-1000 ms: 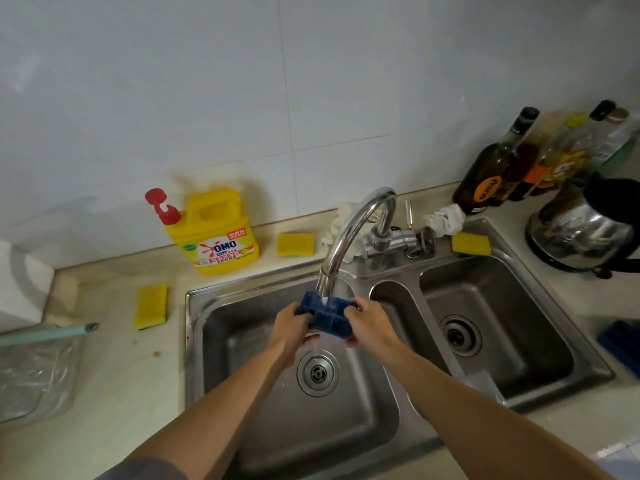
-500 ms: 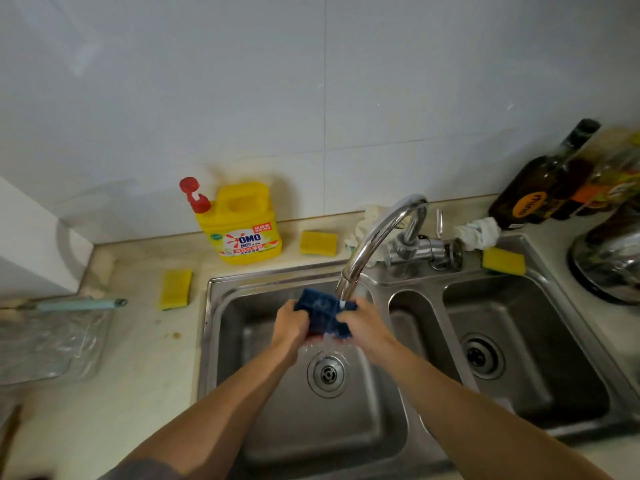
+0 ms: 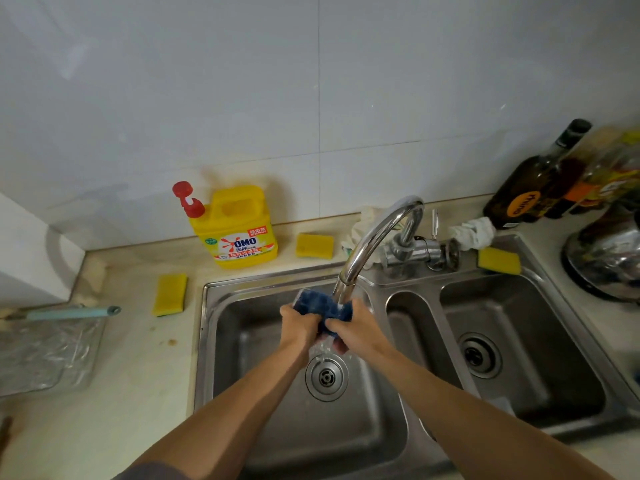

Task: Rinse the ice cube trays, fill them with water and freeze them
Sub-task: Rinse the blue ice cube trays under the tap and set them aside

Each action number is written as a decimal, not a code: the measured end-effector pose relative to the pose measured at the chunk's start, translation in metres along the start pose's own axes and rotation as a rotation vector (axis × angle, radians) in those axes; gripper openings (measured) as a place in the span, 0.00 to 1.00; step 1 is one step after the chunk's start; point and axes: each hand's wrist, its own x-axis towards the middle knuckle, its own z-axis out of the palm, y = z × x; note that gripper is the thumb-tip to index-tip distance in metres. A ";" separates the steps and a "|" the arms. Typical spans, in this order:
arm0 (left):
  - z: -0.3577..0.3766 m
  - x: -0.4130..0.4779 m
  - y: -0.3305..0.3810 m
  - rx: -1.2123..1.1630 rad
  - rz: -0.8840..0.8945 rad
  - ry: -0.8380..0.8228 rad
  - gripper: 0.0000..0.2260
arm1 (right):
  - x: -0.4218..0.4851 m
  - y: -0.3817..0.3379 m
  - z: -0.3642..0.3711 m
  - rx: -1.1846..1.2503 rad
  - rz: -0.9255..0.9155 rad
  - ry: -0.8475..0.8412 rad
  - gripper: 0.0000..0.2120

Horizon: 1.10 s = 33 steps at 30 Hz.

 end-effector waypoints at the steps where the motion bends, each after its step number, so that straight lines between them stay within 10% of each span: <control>1: -0.001 0.002 0.002 0.021 0.027 0.014 0.18 | 0.000 0.000 0.001 0.026 0.022 -0.027 0.13; 10: -0.002 -0.007 0.011 0.256 0.293 -0.050 0.16 | 0.001 -0.001 -0.007 -0.103 0.091 -0.033 0.08; 20: 0.004 -0.021 0.005 -0.185 -0.012 -0.221 0.19 | 0.008 0.003 0.002 -0.037 0.074 0.061 0.07; 33: -0.011 -0.014 0.015 0.379 0.229 -0.204 0.11 | 0.007 0.000 -0.001 0.043 0.050 0.040 0.12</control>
